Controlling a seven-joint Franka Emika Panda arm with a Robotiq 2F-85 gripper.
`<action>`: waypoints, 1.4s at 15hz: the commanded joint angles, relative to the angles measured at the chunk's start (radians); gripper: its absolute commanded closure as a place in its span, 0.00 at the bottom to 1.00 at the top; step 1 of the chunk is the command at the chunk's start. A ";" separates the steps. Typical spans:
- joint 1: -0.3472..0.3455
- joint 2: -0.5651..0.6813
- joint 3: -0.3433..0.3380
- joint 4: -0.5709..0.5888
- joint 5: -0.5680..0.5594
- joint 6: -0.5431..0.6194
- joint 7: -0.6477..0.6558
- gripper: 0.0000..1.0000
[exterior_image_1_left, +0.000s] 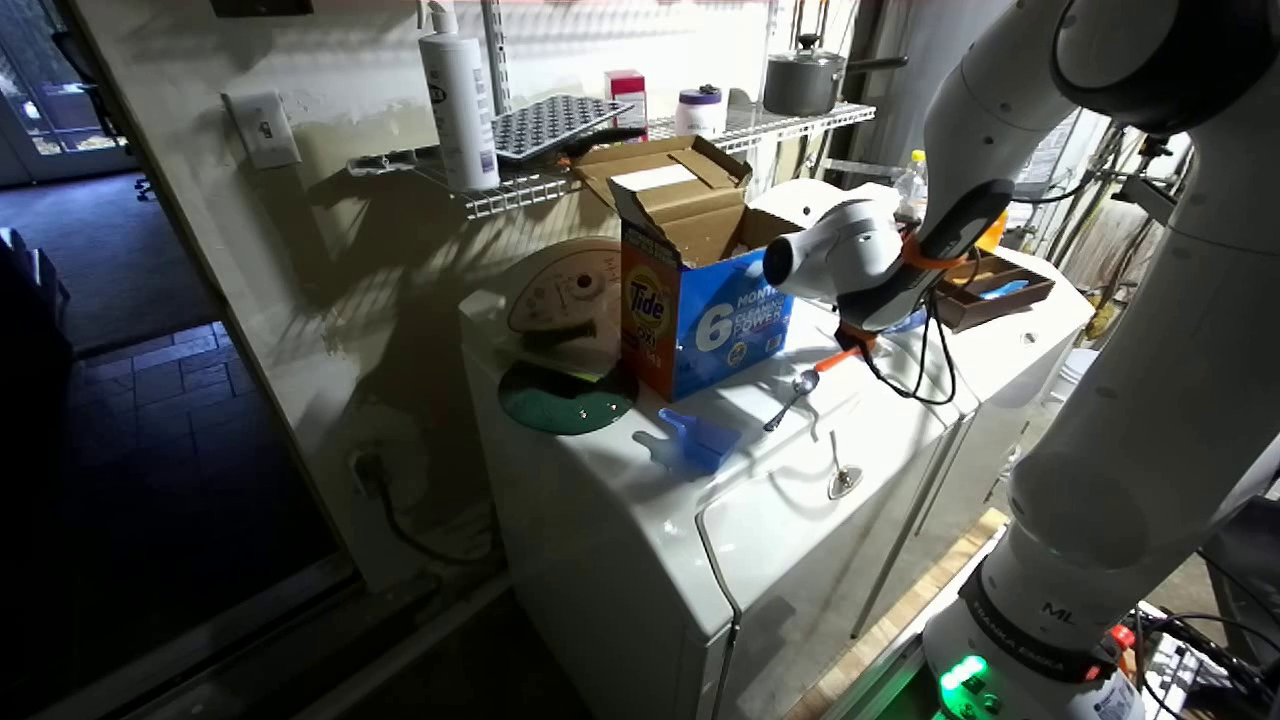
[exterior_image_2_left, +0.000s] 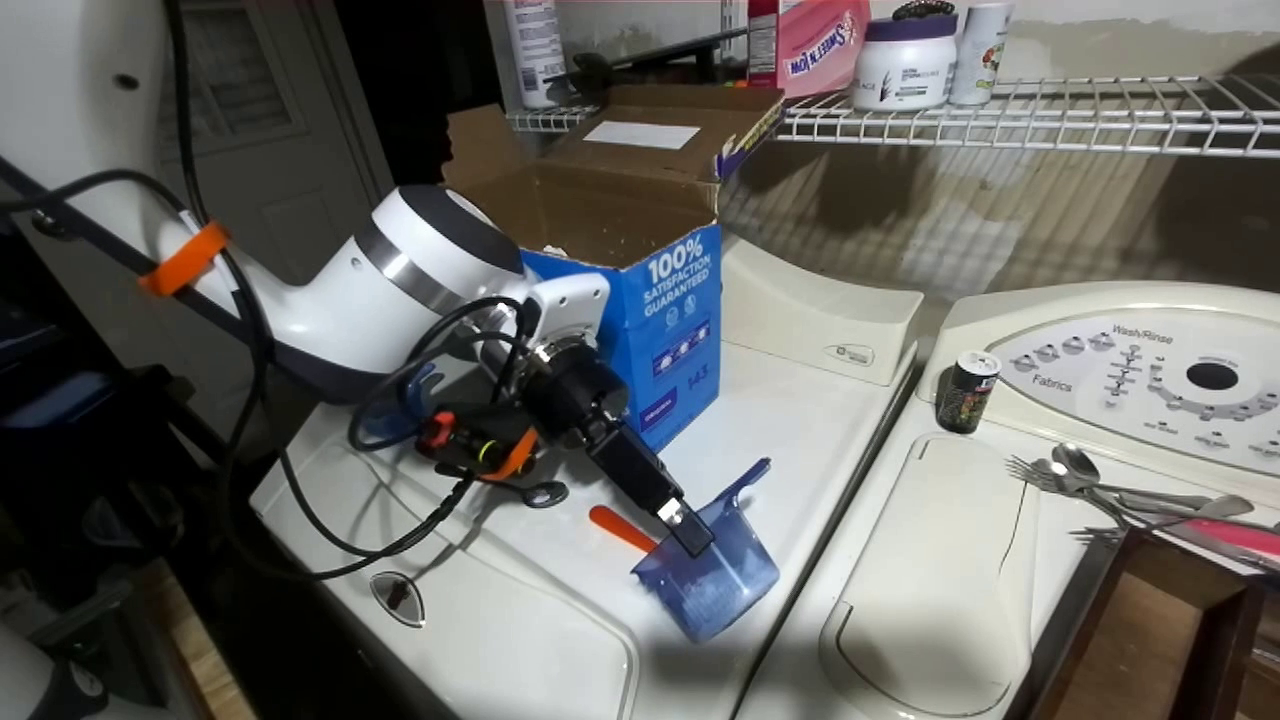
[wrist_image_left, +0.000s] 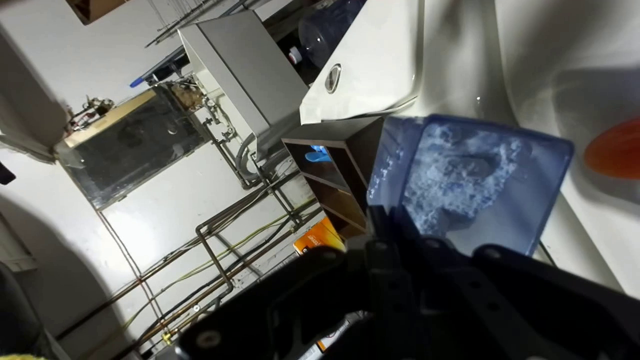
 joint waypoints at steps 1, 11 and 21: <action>0.007 0.035 0.011 0.022 -0.041 -0.034 0.039 0.99; 0.011 0.075 0.022 0.040 -0.066 -0.067 0.058 0.99; 0.022 0.115 0.034 0.056 -0.080 -0.112 0.080 0.99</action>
